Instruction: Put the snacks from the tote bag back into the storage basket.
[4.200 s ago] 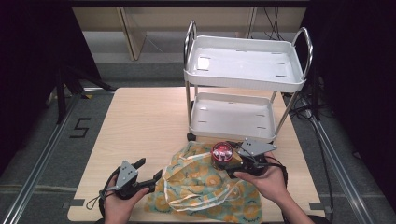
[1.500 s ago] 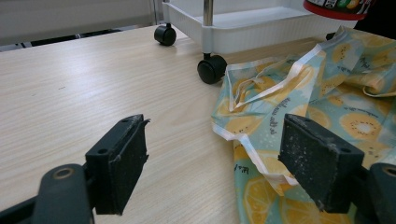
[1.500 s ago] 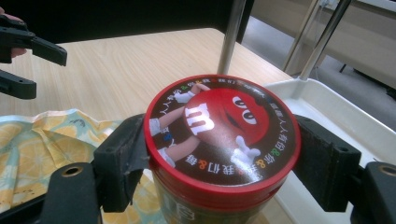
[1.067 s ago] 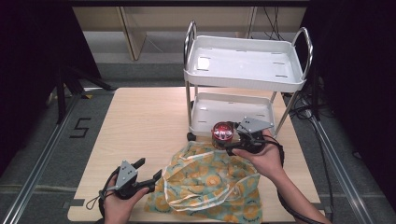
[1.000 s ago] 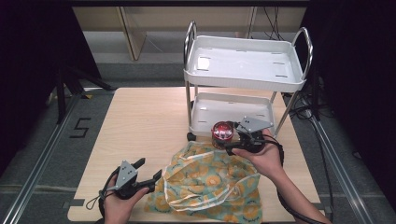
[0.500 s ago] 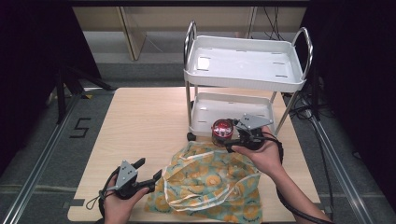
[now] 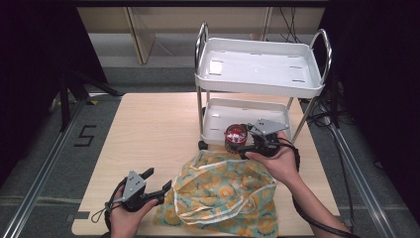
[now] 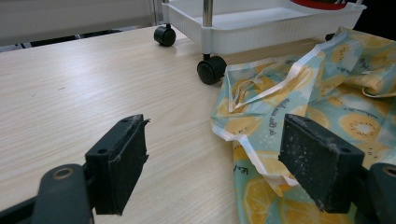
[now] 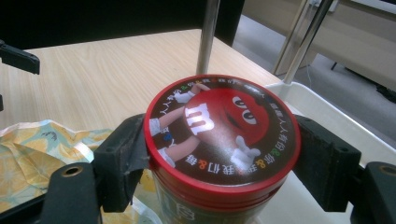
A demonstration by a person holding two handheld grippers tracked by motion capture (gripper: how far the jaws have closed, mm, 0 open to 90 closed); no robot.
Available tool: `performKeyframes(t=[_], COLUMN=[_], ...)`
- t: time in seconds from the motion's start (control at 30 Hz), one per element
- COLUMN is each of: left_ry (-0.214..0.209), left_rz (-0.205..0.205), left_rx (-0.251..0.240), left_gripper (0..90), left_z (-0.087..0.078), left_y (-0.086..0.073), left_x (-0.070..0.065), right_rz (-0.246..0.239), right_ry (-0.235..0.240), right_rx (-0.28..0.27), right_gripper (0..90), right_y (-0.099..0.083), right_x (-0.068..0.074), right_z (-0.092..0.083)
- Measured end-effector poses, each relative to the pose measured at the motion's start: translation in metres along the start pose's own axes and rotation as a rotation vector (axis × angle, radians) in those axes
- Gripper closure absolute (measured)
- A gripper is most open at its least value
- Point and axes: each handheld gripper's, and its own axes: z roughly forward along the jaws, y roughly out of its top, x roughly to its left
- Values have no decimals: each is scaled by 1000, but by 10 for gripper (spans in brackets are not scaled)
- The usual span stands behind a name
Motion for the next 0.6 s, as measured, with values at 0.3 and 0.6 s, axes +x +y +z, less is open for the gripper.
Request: performKeyframes(t=[0.3,0.6], left_ry=[-3,-3], left_rz=[6,5], left_rx=[2,1], left_gripper=[223,223], left_z=[0,0], left_y=[0,0], left_x=[1,1], right_rz=[-3,4], right_ry=[8,2], right_rx=[5,15], right_gripper=[260,260], right_y=[0,1], right_x=[-3,-5], right_z=[3,4])
